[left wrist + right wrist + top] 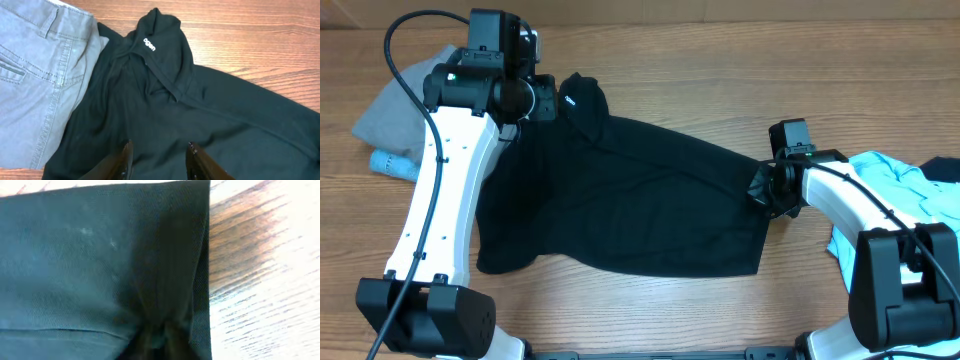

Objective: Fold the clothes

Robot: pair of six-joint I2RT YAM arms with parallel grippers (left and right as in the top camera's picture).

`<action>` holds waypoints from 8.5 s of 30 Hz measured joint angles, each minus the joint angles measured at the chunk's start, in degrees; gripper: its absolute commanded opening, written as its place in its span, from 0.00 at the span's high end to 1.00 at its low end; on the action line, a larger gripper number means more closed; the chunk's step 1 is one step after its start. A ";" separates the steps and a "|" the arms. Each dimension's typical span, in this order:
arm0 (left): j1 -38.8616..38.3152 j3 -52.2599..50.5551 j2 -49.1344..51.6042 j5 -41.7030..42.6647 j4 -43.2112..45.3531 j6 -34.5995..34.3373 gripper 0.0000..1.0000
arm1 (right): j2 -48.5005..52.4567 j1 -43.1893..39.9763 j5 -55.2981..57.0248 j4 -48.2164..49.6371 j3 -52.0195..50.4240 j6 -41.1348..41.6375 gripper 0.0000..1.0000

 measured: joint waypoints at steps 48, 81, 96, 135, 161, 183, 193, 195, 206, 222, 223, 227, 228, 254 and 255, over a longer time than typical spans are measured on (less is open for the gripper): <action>0.00 0.00 0.00 0.22 -5.38 2.84 0.54 | 8.68 -13.62 -4.92 35.34 1.84 2.91 0.38; 0.00 0.00 0.00 -0.28 -13.66 3.23 0.25 | 4.09 -7.43 -10.95 -4.11 4.68 -12.28 0.47; 0.00 0.00 0.00 -0.31 -12.98 4.13 0.20 | 4.11 -7.54 -15.04 -5.31 2.78 -16.35 0.65; 0.00 0.00 0.00 -0.28 -23.67 4.31 0.17 | -0.50 -12.35 -8.00 -42.84 13.25 -8.35 0.71; 0.00 -21.86 0.04 2.34 -22.14 1.03 0.29 | -0.57 -12.35 -17.44 -15.19 -4.70 -8.66 0.96; 0.00 -48.19 0.00 -0.55 -1.53 -10.29 0.48 | -2.05 -12.46 -13.35 -27.78 -3.74 -5.57 0.96; 0.22 -50.58 -0.42 -3.76 -2.43 -12.11 0.96 | -2.05 -12.46 -13.27 -26.71 -3.72 -5.40 0.96; 0.92 -49.48 -0.42 -3.61 -5.53 -12.09 0.96 | -2.05 -12.46 -13.29 -26.60 -3.72 -5.40 0.96; 2.32 -36.20 -0.83 -3.10 -13.86 -11.78 0.93 | -2.05 -12.46 -13.27 -25.94 -3.69 -5.38 0.96; 1.68 -32.13 -1.60 1.01 8.20 -7.23 0.96 | -2.05 -12.46 -13.25 -16.68 -3.69 -5.18 0.96; 1.44 -32.09 -1.60 1.64 9.84 -6.71 0.95 | -2.05 -12.46 -13.22 -15.76 -3.69 -5.18 0.96; 0.09 -32.06 -1.60 3.91 15.82 -5.53 0.90 | -2.05 -12.46 -13.03 -13.22 -3.69 -5.16 0.96; -0.24 -32.06 -1.60 4.24 17.09 -5.29 0.87 | -2.05 -12.46 -12.98 -12.39 -3.69 -5.14 0.96; 0.09 -31.91 -1.60 -12.96 10.27 -3.93 0.25 | -2.05 -20.00 -6.99 -7.67 -3.63 -0.11 0.37; 0.94 -32.00 -1.60 -13.55 10.73 -4.09 0.25 | -2.05 -21.24 -7.67 -7.82 -3.63 -0.13 0.39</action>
